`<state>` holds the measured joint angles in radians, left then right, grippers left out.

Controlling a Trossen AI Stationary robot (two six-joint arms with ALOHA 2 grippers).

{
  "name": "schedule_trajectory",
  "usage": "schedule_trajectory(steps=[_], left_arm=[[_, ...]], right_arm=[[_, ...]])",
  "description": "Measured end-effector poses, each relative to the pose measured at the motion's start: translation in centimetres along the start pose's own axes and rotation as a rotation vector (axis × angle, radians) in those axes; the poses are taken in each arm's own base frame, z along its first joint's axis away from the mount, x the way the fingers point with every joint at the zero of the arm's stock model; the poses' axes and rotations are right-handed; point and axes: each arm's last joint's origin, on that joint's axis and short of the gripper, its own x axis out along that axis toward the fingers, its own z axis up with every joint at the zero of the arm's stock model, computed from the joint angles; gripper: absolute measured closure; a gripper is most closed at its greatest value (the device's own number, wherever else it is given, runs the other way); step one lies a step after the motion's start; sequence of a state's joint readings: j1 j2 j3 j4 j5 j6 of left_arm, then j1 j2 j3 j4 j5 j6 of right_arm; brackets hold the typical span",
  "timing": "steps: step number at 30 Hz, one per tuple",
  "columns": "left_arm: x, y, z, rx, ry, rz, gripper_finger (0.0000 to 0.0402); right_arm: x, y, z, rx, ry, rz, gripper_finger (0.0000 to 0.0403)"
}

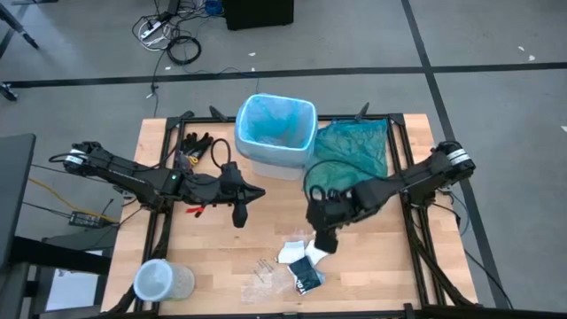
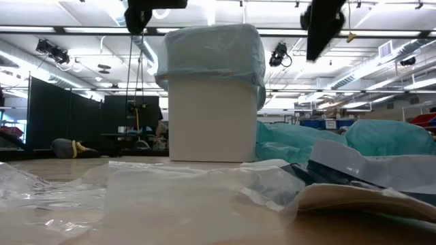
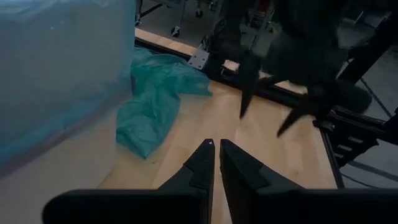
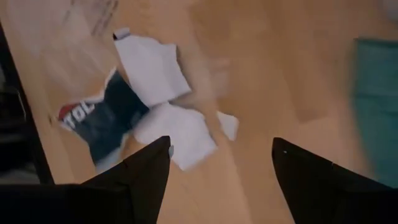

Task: Place trash/remove bag and relplace
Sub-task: Put the white paper into the trash bin

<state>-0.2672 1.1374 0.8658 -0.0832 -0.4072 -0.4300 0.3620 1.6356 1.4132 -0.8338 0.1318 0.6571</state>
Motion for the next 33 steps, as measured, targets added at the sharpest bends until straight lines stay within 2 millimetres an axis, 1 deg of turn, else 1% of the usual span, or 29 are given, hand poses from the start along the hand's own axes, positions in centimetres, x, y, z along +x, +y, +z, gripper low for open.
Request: schedule_trajectory(steps=[4,7,11,17,22,27,29,33], left_arm=[[0.0,0.1,-0.1,-0.011,0.014,0.007,0.0366],[0.0,0.1,-0.3,-0.014,0.024,0.012,0.0366],[0.0,0.1,-0.3,-0.015,0.025,0.012,0.0366],[0.0,0.1,-0.3,-0.016,0.024,0.012,0.0366],[0.0,0.1,-0.2,-0.016,0.024,0.012,0.0366],[0.0,0.1,-0.2,-0.012,0.024,0.012,0.0366],[0.0,0.1,-0.3,-0.011,0.024,0.011,0.0366],[0.0,0.1,-0.3,-0.009,0.027,0.014,0.0366]], right_arm=[[2.9,0.4,-1.8,0.128,-0.058,0.068,0.0136],[4.6,0.4,-3.0,0.185,-0.106,0.095,0.0138],[6.2,-1.1,-4.8,0.22,-0.073,0.015,0.014],[7.7,-2.7,-6.9,0.242,-0.027,-0.052,0.0138],[8.3,-3.2,-7.2,0.262,-0.053,-0.054,0.0138],[8.3,-3.4,-6.9,0.251,-0.077,-0.066,0.0138],[8.8,-3.4,-6.7,0.244,-0.089,-0.065,0.0138],[10.5,-3.1,-6.6,0.234,-0.088,-0.03,0.0137]])
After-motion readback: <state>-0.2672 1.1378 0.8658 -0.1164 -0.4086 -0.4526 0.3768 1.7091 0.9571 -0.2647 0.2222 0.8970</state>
